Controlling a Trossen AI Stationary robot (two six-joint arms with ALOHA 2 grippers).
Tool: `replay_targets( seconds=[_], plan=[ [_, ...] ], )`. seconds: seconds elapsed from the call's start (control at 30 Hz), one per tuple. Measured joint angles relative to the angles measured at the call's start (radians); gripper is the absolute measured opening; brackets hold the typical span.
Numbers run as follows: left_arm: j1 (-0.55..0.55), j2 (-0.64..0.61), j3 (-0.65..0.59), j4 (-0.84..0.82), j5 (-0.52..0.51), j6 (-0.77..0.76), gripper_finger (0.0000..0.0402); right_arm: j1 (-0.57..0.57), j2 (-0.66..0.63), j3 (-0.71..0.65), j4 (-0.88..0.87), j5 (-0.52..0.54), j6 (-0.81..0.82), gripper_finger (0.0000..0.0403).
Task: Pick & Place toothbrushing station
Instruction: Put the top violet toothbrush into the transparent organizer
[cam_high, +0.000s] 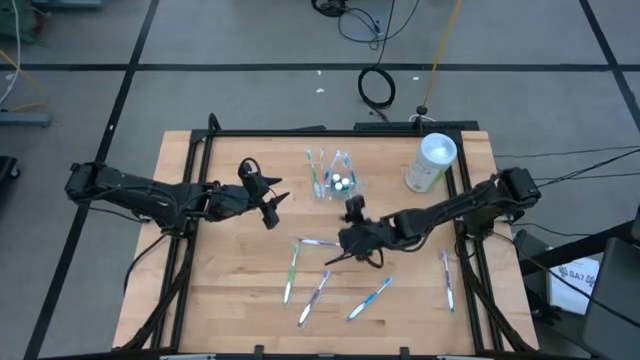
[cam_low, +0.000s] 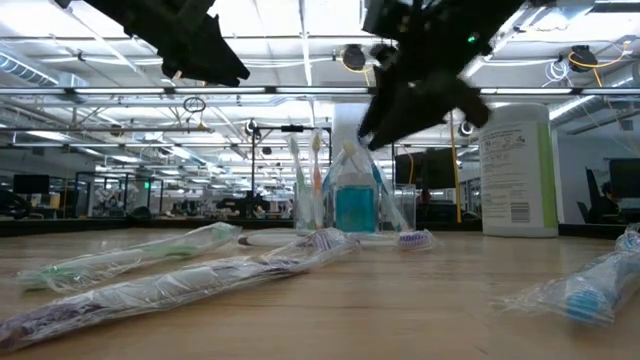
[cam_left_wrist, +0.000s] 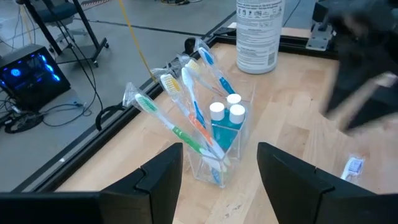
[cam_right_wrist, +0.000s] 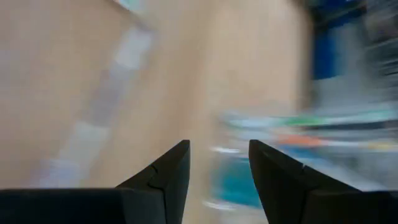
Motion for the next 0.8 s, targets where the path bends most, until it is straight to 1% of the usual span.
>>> replay_targets(
  seconds=[0.07,0.13,0.2,0.27,0.33,0.4,0.57,0.67,0.8],
  plan=[
    [0.000,0.000,0.000,0.001,0.000,0.000,0.0214,0.015,-0.006,-0.003,-0.030,-0.109,0.154,0.0155],
    [0.000,0.000,0.000,0.001,0.000,-0.001,0.0214,0.022,-0.007,-0.006,-0.017,-0.206,0.289,0.0155],
    [-0.002,0.000,0.000,0.005,0.001,-0.002,0.0214,0.029,-0.008,-0.022,-0.021,-0.266,0.410,0.0155],
    [-0.001,0.000,0.000,0.006,0.014,-0.007,0.0214,0.036,-0.007,-0.037,-0.037,-0.309,0.472,0.0155],
    [-0.001,0.000,0.000,0.013,0.034,-0.007,0.0214,0.047,-0.007,-0.052,-0.022,-0.313,0.483,0.0155],
    [-0.001,0.000,0.000,0.015,0.051,-0.007,0.0214,0.055,-0.009,-0.085,0.034,-0.300,0.485,0.0155],
    [-0.001,0.000,0.000,0.022,0.059,-0.007,0.0214,0.055,-0.007,-0.231,0.318,-0.305,0.518,0.0157],
    [-0.001,0.000,0.000,0.022,0.059,-0.008,0.0214,0.055,-0.007,-0.315,0.444,-0.304,0.567,0.0173],
    [-0.001,0.000,0.000,0.022,0.059,-0.018,0.0214,0.055,0.006,-0.399,0.589,-0.302,0.595,0.0206]
  ],
)
